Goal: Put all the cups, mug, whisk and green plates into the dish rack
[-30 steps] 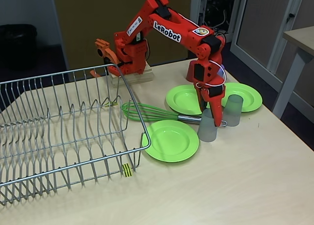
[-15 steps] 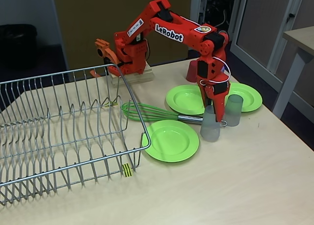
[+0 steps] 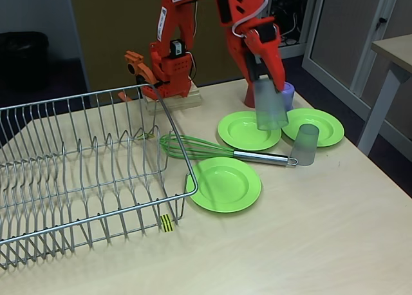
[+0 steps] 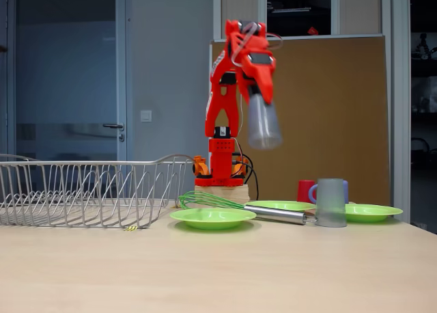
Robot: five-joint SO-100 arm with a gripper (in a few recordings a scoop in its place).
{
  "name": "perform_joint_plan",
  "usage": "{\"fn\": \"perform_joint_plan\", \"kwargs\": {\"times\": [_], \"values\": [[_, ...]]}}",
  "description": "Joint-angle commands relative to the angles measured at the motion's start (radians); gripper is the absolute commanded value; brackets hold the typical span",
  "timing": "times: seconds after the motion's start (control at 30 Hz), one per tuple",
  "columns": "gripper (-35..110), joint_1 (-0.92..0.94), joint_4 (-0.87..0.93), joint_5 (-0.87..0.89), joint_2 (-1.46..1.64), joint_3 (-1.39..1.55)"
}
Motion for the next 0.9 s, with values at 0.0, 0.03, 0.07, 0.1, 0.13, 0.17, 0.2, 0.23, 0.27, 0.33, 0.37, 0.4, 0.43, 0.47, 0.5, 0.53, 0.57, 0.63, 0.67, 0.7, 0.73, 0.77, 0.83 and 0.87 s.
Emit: {"fn": "perform_joint_plan", "kwargs": {"times": [0.0, 0.03, 0.07, 0.1, 0.13, 0.17, 0.2, 0.23, 0.27, 0.33, 0.37, 0.4, 0.43, 0.47, 0.5, 0.53, 0.57, 0.63, 0.67, 0.7, 0.73, 0.77, 0.83, 0.87], "values": [[0, 0.222, 0.040, -0.175, 0.170, -0.005], [0, 0.291, 0.040, -0.219, 0.178, 0.003], [0, 0.364, 0.034, -0.242, 0.178, 0.015], [0, 0.434, 0.028, -0.272, 0.173, 0.025], [0, 0.497, 0.023, -0.296, 0.152, 0.025], [0, 0.558, 0.026, -0.316, 0.114, 0.005], [0, 0.607, 0.029, -0.341, 0.066, -0.021], [0, 0.652, 0.025, -0.368, 0.017, -0.048], [0, 0.692, 0.021, -0.391, -0.043, -0.081], [0, 0.759, 0.008, -0.433, -0.175, -0.158], [0, 0.782, -0.005, -0.453, -0.245, -0.202], [0, 0.804, -0.012, -0.468, -0.325, -0.253], [0, 0.821, -0.012, -0.477, -0.410, -0.319], [0, 0.839, -0.005, -0.480, -0.495, -0.391], [0, 0.853, -0.003, -0.488, -0.577, -0.459], [0, 0.864, 0.000, -0.494, -0.658, -0.537], [0, 0.871, 0.005, -0.499, -0.739, -0.620], [0, 0.882, -0.003, -0.505, -0.859, -0.729], [0, 0.887, -0.015, -0.505, -0.893, -0.750], [2, 0.890, -0.026, -0.505, -0.916, -0.758], [2, 0.891, -0.040, -0.505, -0.930, -0.758], [2, 0.894, -0.049, -0.505, -0.940, -0.758], [2, 0.902, -0.055, -0.503, -0.960, -0.758], [1, 0.905, -0.055, -0.502, -0.971, -0.762]]}}
